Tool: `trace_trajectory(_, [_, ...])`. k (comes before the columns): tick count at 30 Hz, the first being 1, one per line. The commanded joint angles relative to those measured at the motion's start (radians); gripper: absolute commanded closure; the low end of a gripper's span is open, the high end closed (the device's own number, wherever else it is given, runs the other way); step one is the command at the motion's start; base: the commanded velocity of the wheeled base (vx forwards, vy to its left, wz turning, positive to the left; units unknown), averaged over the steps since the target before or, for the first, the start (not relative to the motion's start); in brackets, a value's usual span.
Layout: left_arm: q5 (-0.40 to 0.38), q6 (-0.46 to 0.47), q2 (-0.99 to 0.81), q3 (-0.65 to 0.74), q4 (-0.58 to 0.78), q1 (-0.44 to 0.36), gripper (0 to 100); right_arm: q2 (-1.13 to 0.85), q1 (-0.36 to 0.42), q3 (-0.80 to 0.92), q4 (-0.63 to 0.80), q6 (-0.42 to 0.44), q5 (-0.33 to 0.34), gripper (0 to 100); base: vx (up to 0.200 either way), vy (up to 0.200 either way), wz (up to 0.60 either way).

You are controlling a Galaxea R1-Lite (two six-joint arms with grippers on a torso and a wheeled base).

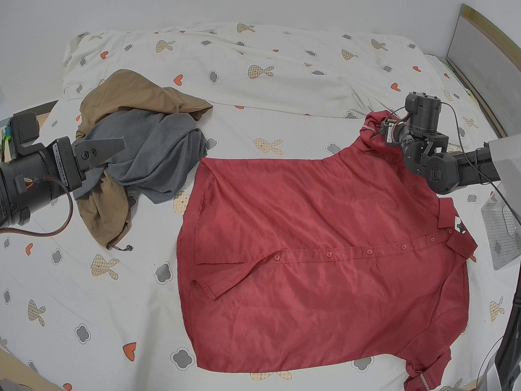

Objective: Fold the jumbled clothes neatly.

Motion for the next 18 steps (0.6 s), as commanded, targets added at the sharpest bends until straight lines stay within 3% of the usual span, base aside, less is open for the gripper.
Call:
trace_trajectory(1, [0.0, 0.0, -0.001, 0.004, 0.0, -0.009, 0, 0.002, -0.011, -0.012, 0.098, 0.054, 0.053, 0, 0.0, 0.0, 0.0])
trace_trajectory(3, [0.0, 0.0, -0.001, 0.007, 0.0, -0.012, 0, 0.004, -0.018, -0.039, 0.168, 0.136, 0.124, 0, 0.0, 0.0, 0.0])
trace_trajectory(4, [0.0, 0.0, -0.001, 0.007, 0.0, -0.012, 0, 0.004, -0.018, -0.039, 0.168, 0.136, 0.124, 0, 0.0, 0.0, 0.0])
trace_trajectory(6, [0.0, 0.001, -0.001, 0.008, 0.0, -0.014, 0, -0.002, -0.044, -0.108, 0.319, 0.288, 0.283, 0, 0.0, 0.0, 0.0])
trace_trajectory(8, [0.0, 0.0, -0.001, 0.008, 0.0, -0.015, 0, -0.002, -0.054, -0.138, 0.362, 0.331, 0.323, 0, 0.0, 0.0, 0.0])
trace_trajectory(10, [0.0, 0.001, -0.001, 0.01, 0.0, -0.015, 0, 0.001, -0.092, -0.234, 0.472, 0.459, 0.415, 0, 0.0, 0.0, 0.0])
trace_trajectory(12, [0.0, 0.001, -0.001, 0.01, 0.0, -0.018, 0, 0.002, -0.115, -0.277, 0.515, 0.508, 0.448, 0, 0.0, 0.0, 0.0])
trace_trajectory(16, [0.0, 0.001, -0.001, 0.011, 0.0, -0.023, 0, 0.002, -0.127, -0.291, 0.567, 0.528, 0.481, 0, 0.0, 0.0, 0.0])
trace_trajectory(18, [0.0, 0.001, 0.002, 0.011, 0.0, -0.026, 0, 0.002, -0.127, -0.294, 0.693, 0.531, 0.518, 0, 0.0, 0.0, 0.0])
